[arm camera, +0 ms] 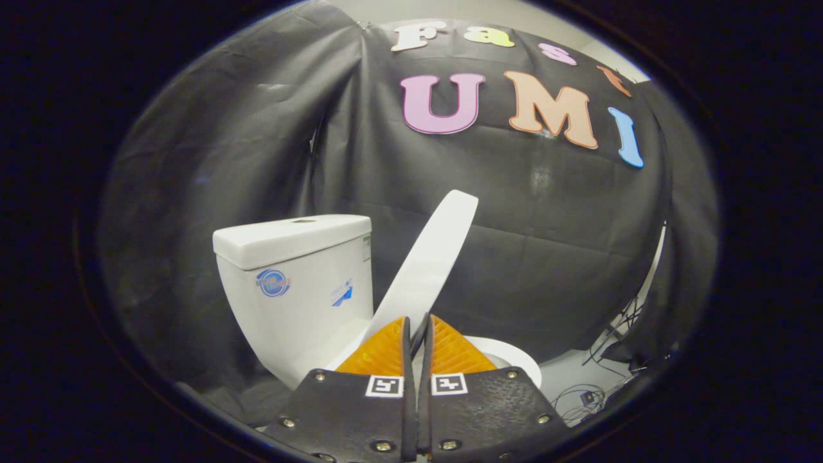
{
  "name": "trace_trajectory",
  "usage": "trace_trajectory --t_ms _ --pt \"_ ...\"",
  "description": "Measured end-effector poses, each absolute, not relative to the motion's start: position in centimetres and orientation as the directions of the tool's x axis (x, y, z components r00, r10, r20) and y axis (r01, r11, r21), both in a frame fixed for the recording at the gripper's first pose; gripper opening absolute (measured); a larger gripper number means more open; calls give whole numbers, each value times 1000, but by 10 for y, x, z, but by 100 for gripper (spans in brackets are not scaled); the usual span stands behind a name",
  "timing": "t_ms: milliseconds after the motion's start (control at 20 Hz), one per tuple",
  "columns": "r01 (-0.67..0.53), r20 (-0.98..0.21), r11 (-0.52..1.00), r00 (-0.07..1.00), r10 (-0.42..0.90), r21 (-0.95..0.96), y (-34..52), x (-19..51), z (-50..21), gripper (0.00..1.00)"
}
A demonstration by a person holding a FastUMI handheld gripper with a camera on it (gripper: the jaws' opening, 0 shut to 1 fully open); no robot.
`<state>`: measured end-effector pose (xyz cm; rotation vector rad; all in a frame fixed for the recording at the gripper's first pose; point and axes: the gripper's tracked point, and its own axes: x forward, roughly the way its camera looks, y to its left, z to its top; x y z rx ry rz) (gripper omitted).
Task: Open the toilet lid.
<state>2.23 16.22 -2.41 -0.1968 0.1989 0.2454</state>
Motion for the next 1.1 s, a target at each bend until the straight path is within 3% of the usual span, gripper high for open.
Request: trace_trajectory --t_ms 1100 --pt "-358 -172 912 929 327 -202 247 25 -14 2"
